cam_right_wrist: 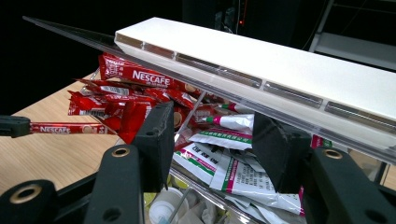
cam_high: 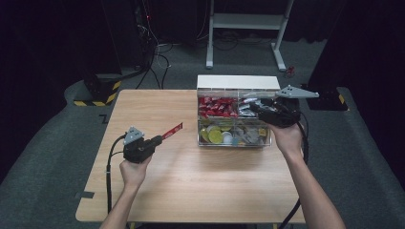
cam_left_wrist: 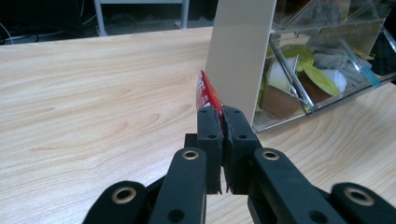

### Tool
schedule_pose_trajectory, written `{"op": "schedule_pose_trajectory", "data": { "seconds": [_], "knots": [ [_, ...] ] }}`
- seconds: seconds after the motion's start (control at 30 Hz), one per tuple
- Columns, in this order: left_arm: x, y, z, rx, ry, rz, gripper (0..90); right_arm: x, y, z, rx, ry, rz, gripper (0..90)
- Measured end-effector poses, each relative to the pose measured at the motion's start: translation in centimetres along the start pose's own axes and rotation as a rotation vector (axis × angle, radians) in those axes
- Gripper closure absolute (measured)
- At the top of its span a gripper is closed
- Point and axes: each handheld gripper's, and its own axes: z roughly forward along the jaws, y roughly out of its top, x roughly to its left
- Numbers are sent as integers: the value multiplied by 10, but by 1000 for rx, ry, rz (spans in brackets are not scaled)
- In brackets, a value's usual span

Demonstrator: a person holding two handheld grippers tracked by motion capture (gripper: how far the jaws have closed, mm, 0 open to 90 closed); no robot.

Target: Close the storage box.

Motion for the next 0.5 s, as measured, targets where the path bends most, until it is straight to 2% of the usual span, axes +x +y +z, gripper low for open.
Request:
{"op": "schedule_pose_trajectory", "data": {
  "seconds": [0.23, 0.37, 0.5],
  "knots": [
    [2, -12, 11, 32, 14, -16, 867, 0, 0, 1, 3, -2, -2, 492],
    [1, -19, 17, 57, 16, -7, 866, 1, -1, 1, 4, -3, -3, 492],
    [3, -23, 21, 68, 21, -15, 865, 1, -1, 1, 3, -3, -1, 492]
  ]
}}
